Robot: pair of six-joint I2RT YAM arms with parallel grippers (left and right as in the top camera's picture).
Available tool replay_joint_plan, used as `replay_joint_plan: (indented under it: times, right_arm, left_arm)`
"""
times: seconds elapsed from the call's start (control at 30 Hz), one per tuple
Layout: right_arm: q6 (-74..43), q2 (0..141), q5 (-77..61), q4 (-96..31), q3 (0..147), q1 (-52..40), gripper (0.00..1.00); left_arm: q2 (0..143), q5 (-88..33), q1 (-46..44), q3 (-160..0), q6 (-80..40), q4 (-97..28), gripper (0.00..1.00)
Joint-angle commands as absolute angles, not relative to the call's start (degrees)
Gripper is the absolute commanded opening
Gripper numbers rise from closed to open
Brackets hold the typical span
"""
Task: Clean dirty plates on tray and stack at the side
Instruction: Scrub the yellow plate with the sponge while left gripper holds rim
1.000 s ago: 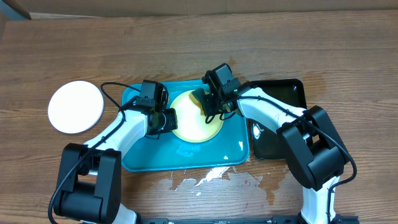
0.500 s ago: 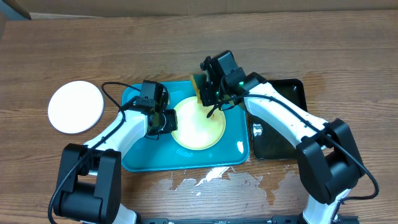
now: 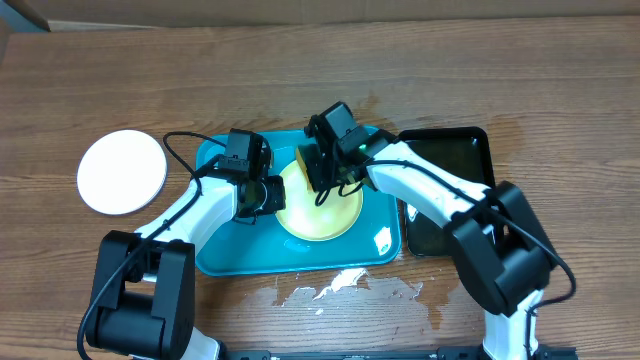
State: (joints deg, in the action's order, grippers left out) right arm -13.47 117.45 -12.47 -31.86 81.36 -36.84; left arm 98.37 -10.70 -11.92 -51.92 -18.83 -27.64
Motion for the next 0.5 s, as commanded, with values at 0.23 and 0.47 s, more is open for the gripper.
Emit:
replay_joint_plan:
  times: [0.23, 0.47]
  right_arm:
    - [-15.44, 120.57, 0.62, -36.99, 81.34, -35.27, 0.04]
    - [-17.04, 120.53, 0.51, -41.67, 81.45, -32.42, 0.04]
  left_arm:
    - [99.26, -8.56, -12.03, -50.94, -16.88, -28.82, 0.04]
    - [99.26, -8.51, -12.03, -50.96, -17.10, -28.84, 0.04]
